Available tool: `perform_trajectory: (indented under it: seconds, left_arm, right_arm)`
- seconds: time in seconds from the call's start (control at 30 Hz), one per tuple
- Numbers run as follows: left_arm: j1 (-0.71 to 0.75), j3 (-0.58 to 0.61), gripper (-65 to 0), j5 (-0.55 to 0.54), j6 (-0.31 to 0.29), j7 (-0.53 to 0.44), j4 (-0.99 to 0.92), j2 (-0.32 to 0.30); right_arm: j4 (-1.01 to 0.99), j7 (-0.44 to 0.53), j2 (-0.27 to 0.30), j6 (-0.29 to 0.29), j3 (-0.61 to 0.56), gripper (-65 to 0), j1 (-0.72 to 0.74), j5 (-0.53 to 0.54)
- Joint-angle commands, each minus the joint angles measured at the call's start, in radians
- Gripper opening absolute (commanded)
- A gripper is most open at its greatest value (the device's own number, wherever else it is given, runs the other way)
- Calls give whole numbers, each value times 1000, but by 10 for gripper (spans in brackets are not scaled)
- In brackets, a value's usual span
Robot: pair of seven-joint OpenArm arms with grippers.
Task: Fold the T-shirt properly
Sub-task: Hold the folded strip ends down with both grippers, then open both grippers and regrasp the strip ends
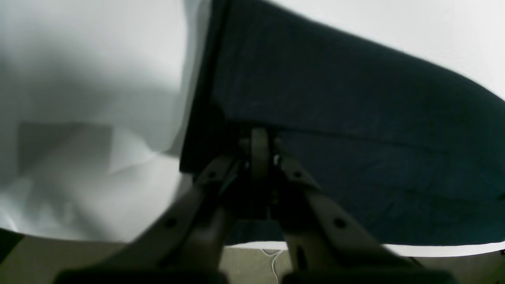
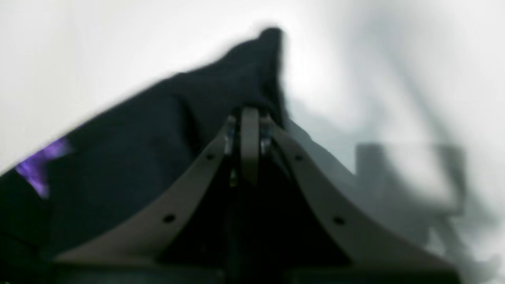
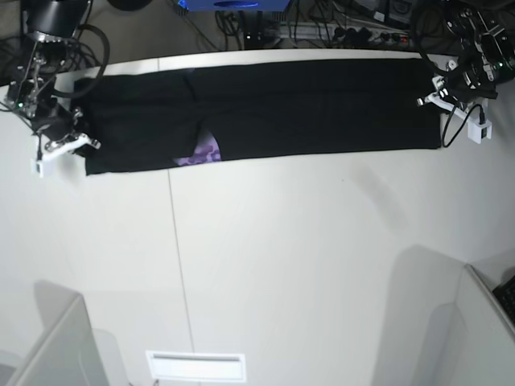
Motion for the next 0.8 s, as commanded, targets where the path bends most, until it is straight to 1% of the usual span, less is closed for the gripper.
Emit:
perform_trajectory:
  seconds: [0.0, 0.1, 0.2, 0.23, 0.33, 0.4, 0.47, 0.53, 0.63, 0.7, 0.77]
  left_arm:
    - [0, -5, -650, -15, 2, -10, 19, -14]
    - [0, -5, -650, -15, 2, -10, 22, -12]
    - [-3, -5, -650, -15, 2, -10, 19, -11]
    - [-5, -5, -650, -15, 2, -10, 19, -11]
    - [-6, -5, -650, -15, 2, -10, 14, -9]
    - [-6, 3, -650, -15, 2, -10, 14, -9]
    - [-6, 47, -650, -7, 2, -13, 14, -15]
    - [-6, 101, -650, 51, 3, -54, 14, -11]
    - [-3, 205, -650, 216, 3, -129, 14, -6]
    - [-5, 247, -650, 288, 2, -140, 8, 15]
    - [-28, 259, -650, 321, 0, -142, -17, 28]
  right_arm:
    - [17, 18, 27, 5, 4, -650, 14, 10]
    - [89, 11, 26, 6, 10, -650, -8, 16]
    - [280, -21, 20, 6, 7, -650, -64, 19]
    - [337, -38, 10, 6, 7, -650, -80, 19]
    - [461, -118, -42, 6, 7, -650, -113, 12]
    - [478, -161, -68, 6, 7, -650, -127, 12]
    - [447, -170, -97, 6, 6, -650, -129, 7]
    - [395, -170, -115, 6, 4, -650, -126, -42]
    - [313, -169, -140, 6, -3, -650, -93, -160]
    - [275, -140, -140, 8, -28, -650, -75, -225]
    - [246, -94, -140, 8, -43, -650, -64, -266]
